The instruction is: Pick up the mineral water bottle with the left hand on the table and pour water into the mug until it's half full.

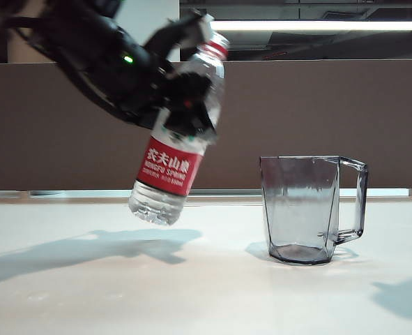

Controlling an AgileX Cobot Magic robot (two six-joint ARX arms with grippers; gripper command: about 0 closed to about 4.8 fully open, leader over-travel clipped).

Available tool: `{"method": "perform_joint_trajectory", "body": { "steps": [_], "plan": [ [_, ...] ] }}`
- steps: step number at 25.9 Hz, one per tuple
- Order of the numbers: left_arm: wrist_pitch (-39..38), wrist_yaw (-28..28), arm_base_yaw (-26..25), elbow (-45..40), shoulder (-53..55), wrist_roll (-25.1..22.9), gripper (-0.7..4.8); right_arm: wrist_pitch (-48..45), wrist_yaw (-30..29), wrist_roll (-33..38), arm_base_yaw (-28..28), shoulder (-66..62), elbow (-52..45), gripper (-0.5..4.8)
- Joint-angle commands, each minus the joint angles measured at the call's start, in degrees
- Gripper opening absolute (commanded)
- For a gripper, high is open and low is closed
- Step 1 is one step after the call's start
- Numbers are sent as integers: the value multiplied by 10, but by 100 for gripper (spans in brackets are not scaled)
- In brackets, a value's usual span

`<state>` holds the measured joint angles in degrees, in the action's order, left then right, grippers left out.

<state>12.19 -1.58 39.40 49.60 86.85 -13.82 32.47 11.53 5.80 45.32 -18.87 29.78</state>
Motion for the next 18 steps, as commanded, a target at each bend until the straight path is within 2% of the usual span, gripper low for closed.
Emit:
{"method": "perform_joint_trajectory", "body": {
  "steps": [1,4,8,15,18],
  "plan": [
    [3,47,22,24,17,-51,233,-10,-1,2,1,0,4,-2],
    [3,69,40,34,34,-74,233,-10,-1,2,1,1,4,-2],
    [20,127,80,36,56,-168,233,-10,-1,2,1,1,4,-2],
    [27,175,93,37,72,-216,233,-10,-1,2,1,1,4,-2],
    [30,197,93,37,72,-253,233,-10,-1,2,1,1,4,-2]
  ]
}}
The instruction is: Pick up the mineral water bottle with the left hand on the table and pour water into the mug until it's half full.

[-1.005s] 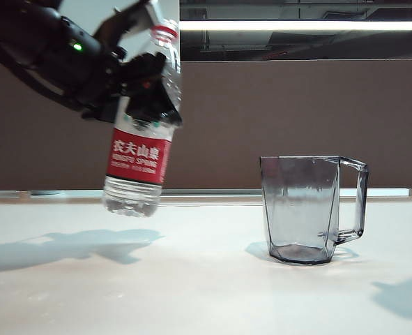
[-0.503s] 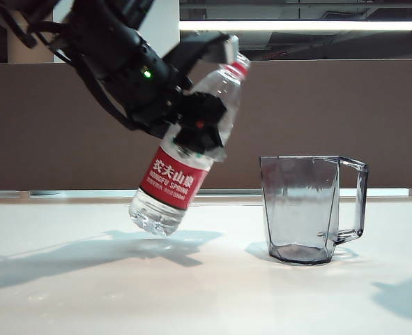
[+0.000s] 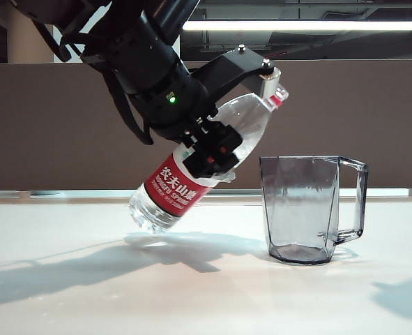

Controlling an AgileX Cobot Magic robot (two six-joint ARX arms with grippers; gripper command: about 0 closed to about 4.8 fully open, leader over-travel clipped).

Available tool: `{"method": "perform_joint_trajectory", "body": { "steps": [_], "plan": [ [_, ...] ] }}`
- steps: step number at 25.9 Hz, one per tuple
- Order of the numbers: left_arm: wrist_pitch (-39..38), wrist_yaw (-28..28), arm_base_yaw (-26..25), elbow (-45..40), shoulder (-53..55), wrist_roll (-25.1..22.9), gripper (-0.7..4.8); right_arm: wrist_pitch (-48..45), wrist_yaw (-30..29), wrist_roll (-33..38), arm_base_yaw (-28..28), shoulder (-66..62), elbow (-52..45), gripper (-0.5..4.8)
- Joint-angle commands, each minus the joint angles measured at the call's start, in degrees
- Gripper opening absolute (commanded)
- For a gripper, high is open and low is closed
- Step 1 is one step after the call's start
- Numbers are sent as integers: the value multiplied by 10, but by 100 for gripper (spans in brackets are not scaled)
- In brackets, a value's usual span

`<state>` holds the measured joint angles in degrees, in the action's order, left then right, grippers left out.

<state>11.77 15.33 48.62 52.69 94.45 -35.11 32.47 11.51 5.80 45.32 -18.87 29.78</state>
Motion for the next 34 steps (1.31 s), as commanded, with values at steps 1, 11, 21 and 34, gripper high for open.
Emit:
{"method": "perform_joint_trajectory", "body": {
  "steps": [1,11,21,34],
  "plan": [
    [36,39,0,6,-4,-50,233,-10,-1,2,1,1,4,-2],
    [55,80,12,10,-4,-156,233,-9,-12,2,1,1,4,-2],
    [82,129,12,10,4,-204,233,-9,-15,2,1,0,4,-2],
    [115,114,25,10,12,-277,233,-5,-24,2,1,0,4,-2]
  ]
}}
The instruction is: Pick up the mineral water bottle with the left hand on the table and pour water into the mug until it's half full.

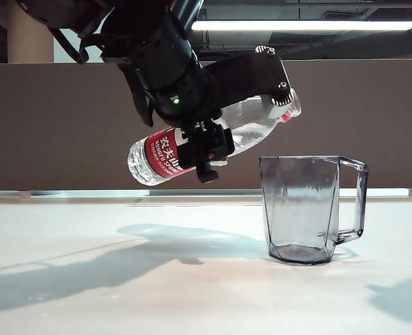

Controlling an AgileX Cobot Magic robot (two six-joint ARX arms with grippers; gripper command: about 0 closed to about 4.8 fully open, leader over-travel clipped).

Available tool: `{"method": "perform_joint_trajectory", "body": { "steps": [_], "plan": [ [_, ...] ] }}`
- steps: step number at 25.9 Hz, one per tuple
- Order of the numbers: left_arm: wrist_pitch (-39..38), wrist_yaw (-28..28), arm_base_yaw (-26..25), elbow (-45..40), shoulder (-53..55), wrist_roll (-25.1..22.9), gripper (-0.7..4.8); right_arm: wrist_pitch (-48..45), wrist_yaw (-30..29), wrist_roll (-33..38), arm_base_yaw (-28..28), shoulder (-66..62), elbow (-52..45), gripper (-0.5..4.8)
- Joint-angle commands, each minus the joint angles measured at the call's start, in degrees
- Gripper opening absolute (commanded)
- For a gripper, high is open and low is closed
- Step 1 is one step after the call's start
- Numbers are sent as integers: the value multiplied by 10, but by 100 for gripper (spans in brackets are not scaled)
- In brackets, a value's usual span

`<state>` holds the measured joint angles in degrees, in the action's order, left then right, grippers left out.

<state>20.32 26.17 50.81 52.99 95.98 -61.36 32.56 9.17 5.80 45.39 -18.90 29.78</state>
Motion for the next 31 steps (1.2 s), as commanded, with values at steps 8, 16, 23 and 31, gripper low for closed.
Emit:
{"method": "perform_joint_trajectory", "body": {
  "steps": [8,16,23,31],
  "plan": [
    [42,10,5,7,17,-61,233,-6,-3,2,0,0,4,-2],
    [56,12,5,7,17,-94,233,-6,-3,2,0,0,4,-2],
    [64,21,5,7,17,-113,233,-6,-3,2,0,0,4,-2],
    [64,23,5,7,17,-135,233,-6,-3,2,0,0,4,-2]
  ]
}}
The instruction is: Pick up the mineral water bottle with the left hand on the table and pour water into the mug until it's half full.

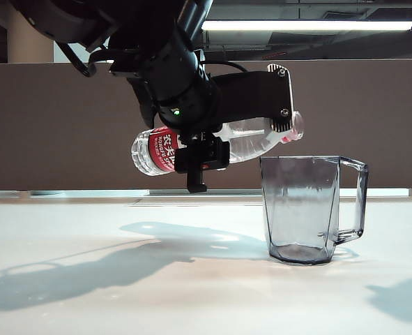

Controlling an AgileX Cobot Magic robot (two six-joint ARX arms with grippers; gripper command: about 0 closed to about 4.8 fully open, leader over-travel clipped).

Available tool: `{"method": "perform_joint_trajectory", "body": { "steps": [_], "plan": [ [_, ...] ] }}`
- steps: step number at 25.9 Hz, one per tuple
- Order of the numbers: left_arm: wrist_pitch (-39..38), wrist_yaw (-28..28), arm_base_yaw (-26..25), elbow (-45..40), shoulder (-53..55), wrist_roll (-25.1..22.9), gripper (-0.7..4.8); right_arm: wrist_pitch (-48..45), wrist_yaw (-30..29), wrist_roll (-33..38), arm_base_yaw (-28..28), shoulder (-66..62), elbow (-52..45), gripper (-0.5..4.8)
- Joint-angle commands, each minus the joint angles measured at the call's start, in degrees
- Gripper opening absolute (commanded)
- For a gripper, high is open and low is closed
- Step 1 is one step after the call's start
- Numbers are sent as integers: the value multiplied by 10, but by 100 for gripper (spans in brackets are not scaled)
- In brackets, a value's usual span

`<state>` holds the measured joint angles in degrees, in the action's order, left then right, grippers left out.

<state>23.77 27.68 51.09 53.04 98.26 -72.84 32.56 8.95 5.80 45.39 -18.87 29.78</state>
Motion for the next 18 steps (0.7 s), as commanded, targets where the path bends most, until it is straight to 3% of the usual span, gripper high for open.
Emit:
{"method": "perform_joint_trajectory", "body": {
  "steps": [1,18],
  "plan": [
    [30,8,2,6,-6,-23,233,-6,-1,2,0,0,4,-2],
    [47,17,0,6,-6,-39,233,-6,-1,2,0,0,4,-2]
  ]
}}
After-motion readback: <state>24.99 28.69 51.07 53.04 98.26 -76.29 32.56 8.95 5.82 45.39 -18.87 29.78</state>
